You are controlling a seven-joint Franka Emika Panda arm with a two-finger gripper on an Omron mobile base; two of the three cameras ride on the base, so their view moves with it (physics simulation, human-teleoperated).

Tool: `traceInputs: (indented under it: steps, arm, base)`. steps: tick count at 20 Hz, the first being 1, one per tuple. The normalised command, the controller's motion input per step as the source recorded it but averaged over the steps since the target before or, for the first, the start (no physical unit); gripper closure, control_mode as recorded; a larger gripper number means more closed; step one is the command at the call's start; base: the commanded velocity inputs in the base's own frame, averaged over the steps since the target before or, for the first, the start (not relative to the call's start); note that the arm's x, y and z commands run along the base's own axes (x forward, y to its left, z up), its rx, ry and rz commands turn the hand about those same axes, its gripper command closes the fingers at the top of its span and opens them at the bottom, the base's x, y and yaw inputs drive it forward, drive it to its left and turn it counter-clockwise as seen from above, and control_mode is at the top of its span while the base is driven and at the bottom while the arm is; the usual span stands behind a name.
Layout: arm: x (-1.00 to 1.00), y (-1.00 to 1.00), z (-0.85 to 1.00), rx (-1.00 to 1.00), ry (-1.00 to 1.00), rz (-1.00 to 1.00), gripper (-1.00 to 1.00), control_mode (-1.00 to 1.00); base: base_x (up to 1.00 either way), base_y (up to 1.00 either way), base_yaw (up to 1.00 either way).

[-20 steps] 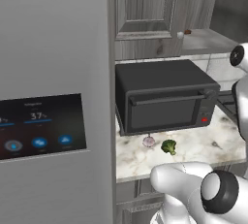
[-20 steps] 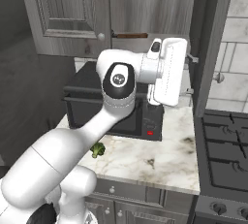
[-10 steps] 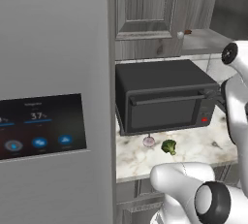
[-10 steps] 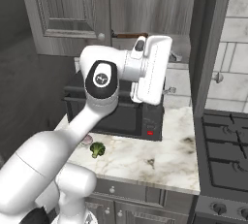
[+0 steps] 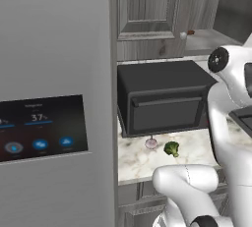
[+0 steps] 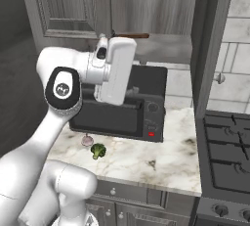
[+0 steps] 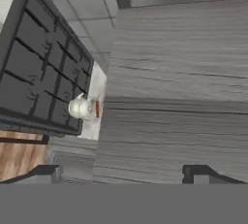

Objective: Pick the pan from the cabinet and place it on the stove. Then turn on the stove burner for the pan.

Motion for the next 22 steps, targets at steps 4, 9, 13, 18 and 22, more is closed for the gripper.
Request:
traceInputs:
  steps: [4,9,13,18,22]
  arm:
    - [-0.11,0.60,0.00,0.24,-0.45,0.19,-1.00,-1.00]
    - [-0.07,0.49,0.00,0.25,-0.47,0.21,-1.00,-1.00]
    - [0.00,0.59,0.00,0.27,-0.44,0.18,-1.00,-1.00]
    - [0.05,0.68,0.04,0.28,-0.33,0.12,-1.00,-1.00]
    - [0.21,0.50,0.10,0.30,-0.29,0.13,-1.00,-1.00]
  base:
    - [0.00,0.00,0.00]
    - [0.00,0.00,0.00]
    - [0.00,0.00,0.00]
    - [0.00,0.00,0.00]
    - [0.00,0.00,0.00]
